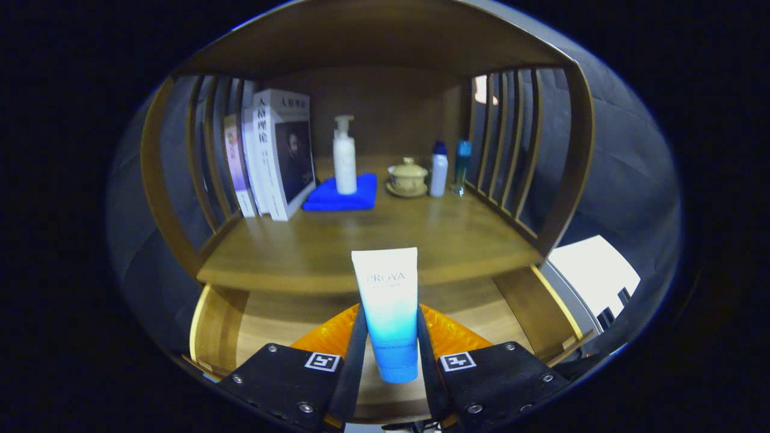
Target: Pull open the drawer, take out the items inside it, and place them on the countertop above the cabinet.
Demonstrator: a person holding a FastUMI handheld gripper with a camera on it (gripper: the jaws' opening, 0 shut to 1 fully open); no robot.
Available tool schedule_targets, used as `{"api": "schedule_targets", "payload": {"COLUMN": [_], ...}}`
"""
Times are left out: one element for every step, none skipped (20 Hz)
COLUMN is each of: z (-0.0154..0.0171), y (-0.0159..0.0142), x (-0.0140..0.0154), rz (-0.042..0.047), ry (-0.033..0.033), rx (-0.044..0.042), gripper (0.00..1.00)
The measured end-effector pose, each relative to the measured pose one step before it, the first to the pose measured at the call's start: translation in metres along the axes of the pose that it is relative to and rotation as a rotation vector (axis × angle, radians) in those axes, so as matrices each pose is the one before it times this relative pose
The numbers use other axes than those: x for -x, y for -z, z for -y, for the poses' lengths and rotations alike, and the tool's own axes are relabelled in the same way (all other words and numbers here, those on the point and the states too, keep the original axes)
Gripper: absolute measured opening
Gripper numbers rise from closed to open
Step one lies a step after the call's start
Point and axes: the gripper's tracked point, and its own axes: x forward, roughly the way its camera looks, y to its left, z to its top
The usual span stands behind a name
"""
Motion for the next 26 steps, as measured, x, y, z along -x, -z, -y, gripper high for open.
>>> {"api": "schedule_targets", "payload": {"z": [-0.00249, -0.00025, 0.00002, -0.00108, -0.00069, 0.00040, -0.00111, 0.00085, 0.00301, -0.00023, -0.00230, 0.00096, 0.00283, 0.00163, 0.00181, 0.00152, 0.00322, 0.00582, 0.00119, 0.00020, -0.00031, 0.00039, -0.00020, 0.00042, 0.00118, 0.00032], "y": [-0.01112, -0.00824, -0.00838, -0.00710, -0.00703, -0.00622, -0.00729, -0.00298, -0.00220, -0.00115, -0.00134, -0.00025, 0.00137, 0.00047, -0.00011, -0.00022, -0.00139, -0.00028, -0.00648, -0.00768, -0.00991, -0.00922, -0.00947, -0.00879, -0.00771, -0.00356], "x": [-0.00432, -0.00435, -0.00595, -0.00718, -0.00706, -0.00826, -0.00891, -0.00895, -0.01058, -0.00847, -0.00959, -0.00778, -0.00755, -0.00660, -0.00646, -0.00362, -0.00262, 0.00089, 0.00672, 0.00502, 0.00830, 0.01094, 0.01160, 0.01239, 0.01193, 0.01373], "rz": [0.01947, 0.01000, 0.00227, 0.00286, 0.00533, 0.00375, 0.00908, 0.00182, -0.01231, -0.01322, -0.00698, -0.00771, -0.00905, -0.00206, -0.00105, 0.00826, 0.00743, 0.01519, 0.03271, 0.04379, 0.04205, 0.04157, 0.03740, 0.03371, 0.03195, 0.02556], "ry": [-0.00818, -0.00703, -0.00206, -0.01054, -0.01253, -0.00905, -0.01631, -0.01172, -0.00429, -0.01435, -0.01813, -0.01423, 0.00279, -0.00629, -0.00440, -0.00671, 0.00058, 0.00704, -0.00352, -0.00415, -0.01027, -0.00680, -0.00875, -0.00253, 0.00299, 0.00221], "rx": [0.01411, 0.01712, 0.01135, 0.00263, -0.00144, -0.00650, -0.00448, 0.00347, 0.00522, 0.00100, -0.00904, -0.01069, -0.00652, 0.00328, 0.00643, 0.01163, 0.01811, 0.01259, -0.00806, -0.02084, -0.02319, -0.01825, -0.01232, -0.00521, -0.00246, 0.00411], "gripper": [0.46, 0.46, 0.46, 0.46, 0.46, 0.46, 0.46, 0.46, 0.46, 0.46, 0.46, 0.47, 0.47, 0.48, 0.48, 0.50, 0.50, 0.62, 0.73, 0.84, 0.96, 0.96, 0.96, 0.96, 0.96, 0.96]}}
